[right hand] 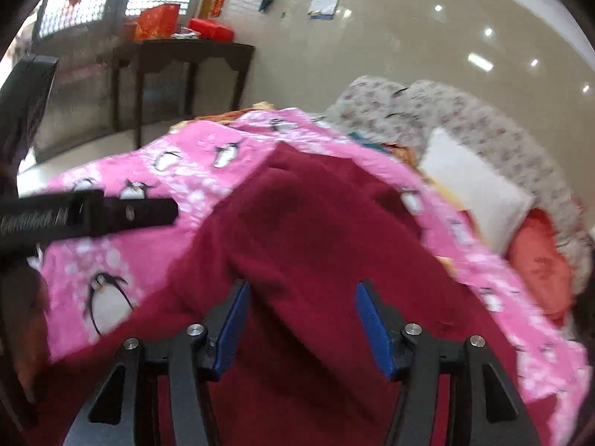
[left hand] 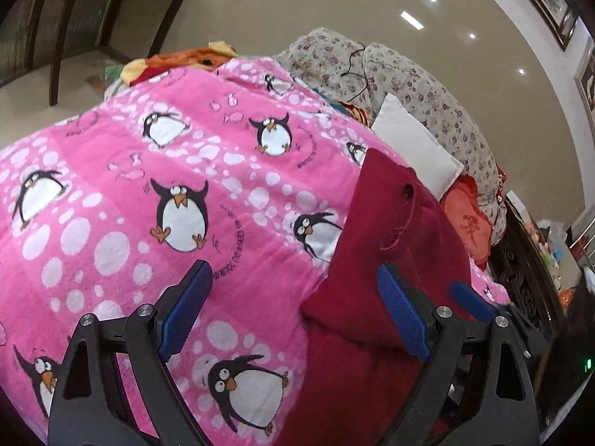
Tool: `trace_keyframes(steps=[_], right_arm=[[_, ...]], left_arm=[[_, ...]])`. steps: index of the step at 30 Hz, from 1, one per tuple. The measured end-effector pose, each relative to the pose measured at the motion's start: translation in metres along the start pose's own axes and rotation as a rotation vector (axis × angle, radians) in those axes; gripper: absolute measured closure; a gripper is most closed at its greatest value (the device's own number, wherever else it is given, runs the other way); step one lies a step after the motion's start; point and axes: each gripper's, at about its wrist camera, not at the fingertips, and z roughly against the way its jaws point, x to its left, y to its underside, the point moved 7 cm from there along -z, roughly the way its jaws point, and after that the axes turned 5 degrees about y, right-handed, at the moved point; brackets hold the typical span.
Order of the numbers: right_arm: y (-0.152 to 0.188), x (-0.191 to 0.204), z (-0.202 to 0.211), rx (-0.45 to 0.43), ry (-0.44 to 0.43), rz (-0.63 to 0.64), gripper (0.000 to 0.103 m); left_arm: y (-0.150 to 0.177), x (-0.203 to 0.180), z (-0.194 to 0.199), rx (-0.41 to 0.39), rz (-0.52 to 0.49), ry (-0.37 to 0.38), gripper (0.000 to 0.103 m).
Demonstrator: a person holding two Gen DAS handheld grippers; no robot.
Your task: Fold small clothes
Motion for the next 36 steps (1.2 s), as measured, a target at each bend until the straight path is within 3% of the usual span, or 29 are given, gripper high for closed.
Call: trace_keyframes(steps=[1,2,5,9,12,15,16,18,19,21,25,27,29,32,34,36], right_arm=[[0.000,-0.004,-0.005,0.010,-0.013,-0.025,0.092],[0.001,-0.011,-0.005,0.007,-0.036,-0.064,0.095],[0.004,-0.050,0.029,-0.067,-0.052,-0.237,0.096],[0.032,-0.134,0.084,-0.135,0.017,-0.470,0.097],[0.073,-0.186,0.108,-0.104,0.062,-0.608,0.097],[0.110,-0.212,0.107,-0.061,0.069,-0.689,0.097],[0.120,-0.216,0.104,-0.049,0.054,-0.722,0.093],[0.138,-0.222,0.094,-0.025,-0.008,-0.804,0.070],[0.141,-0.223,0.088,-0.016,-0.032,-0.830,0.053],[0.145,-0.223,0.077,0.010,-0.061,-0.880,0.052],[0.140,-0.230,0.073,-0.021,-0.053,-0.922,0.052],[0.131,-0.237,0.068,-0.042,-0.034,-0.902,0.060],[0.125,-0.239,0.066,-0.032,0.006,-0.837,0.095],[0.118,-0.239,0.086,-0.078,0.061,-0.754,0.096],[0.117,-0.244,0.104,-0.105,0.153,-0.699,0.096],[0.124,-0.253,0.108,-0.083,0.218,-0.700,0.096]], left_arm=[[0.000,0.001,0.000,-0.001,-0.003,-0.003,0.013],[-0.001,0.001,0.001,-0.005,-0.006,-0.006,0.013],[-0.002,0.001,0.004,-0.028,-0.016,-0.014,0.013],[-0.002,0.004,0.005,-0.033,-0.015,-0.030,0.013],[-0.001,-0.002,0.006,-0.035,-0.035,-0.032,0.013],[0.002,-0.018,0.008,-0.033,-0.087,-0.037,0.013],[0.003,-0.023,0.008,-0.028,-0.105,-0.036,0.013],[0.006,-0.034,0.010,-0.023,-0.151,-0.038,0.013],[0.006,-0.039,0.010,-0.022,-0.169,-0.041,0.013],[0.008,-0.048,0.008,-0.009,-0.198,-0.046,0.013],[0.011,-0.061,0.004,0.009,-0.244,-0.059,0.013],[0.011,-0.070,-0.002,0.021,-0.285,-0.077,0.013],[0.011,-0.078,-0.007,0.037,-0.308,-0.084,0.013],[0.010,-0.090,-0.009,0.039,-0.344,-0.077,0.013],[0.007,-0.096,-0.010,0.022,-0.372,-0.082,0.013],[0.005,-0.097,-0.015,0.013,-0.383,-0.094,0.013]])
